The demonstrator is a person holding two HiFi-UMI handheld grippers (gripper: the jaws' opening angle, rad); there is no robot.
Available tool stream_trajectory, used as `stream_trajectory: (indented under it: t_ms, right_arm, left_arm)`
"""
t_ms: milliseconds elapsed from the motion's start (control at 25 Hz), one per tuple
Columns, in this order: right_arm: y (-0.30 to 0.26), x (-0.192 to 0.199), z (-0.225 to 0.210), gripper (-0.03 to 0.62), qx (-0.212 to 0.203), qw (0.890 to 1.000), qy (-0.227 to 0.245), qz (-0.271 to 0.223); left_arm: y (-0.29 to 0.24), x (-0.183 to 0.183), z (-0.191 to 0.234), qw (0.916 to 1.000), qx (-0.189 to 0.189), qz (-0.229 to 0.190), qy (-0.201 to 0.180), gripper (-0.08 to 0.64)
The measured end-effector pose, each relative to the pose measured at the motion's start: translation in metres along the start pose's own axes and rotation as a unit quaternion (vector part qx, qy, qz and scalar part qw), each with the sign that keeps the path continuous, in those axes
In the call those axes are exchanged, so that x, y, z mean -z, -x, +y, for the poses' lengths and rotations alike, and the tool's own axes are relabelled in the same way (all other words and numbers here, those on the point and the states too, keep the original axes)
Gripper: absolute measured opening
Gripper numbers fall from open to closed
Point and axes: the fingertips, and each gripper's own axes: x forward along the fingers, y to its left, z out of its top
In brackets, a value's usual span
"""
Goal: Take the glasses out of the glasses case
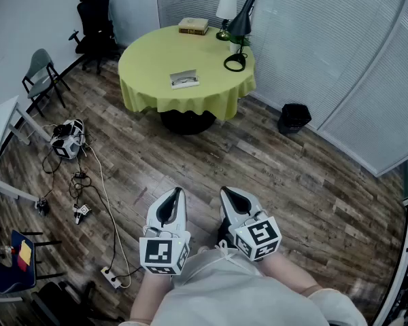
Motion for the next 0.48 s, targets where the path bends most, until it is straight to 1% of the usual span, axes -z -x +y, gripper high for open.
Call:
stream_trajectory:
  t_ms: [200, 320, 480]
  right_arm:
    - [-0.0012, 0.0027, 0.0012, 0.000, -0.006, 1.000, 0.002, 0.003]
    - [-0.0044, 0.0024, 0.0034, 0.000, -0.010, 1.000, -0.006, 0.001]
    - [-0.0062, 0.0065, 0.0004, 0.000, 0.001, 1.000, -0.016, 0.009]
  left_arm:
    - [-0.0017, 0.0006, -0.0024, 1.0000, 0.004, 0.000, 0.004, 0.006]
    - [-0.0028, 0.0037, 0.0009, 0.9999, 0.004, 0.006, 0.008, 0.006]
    - [-0.0020, 0.0060, 0.0002, 0.9999, 0.005, 0.009, 0.011, 0.006]
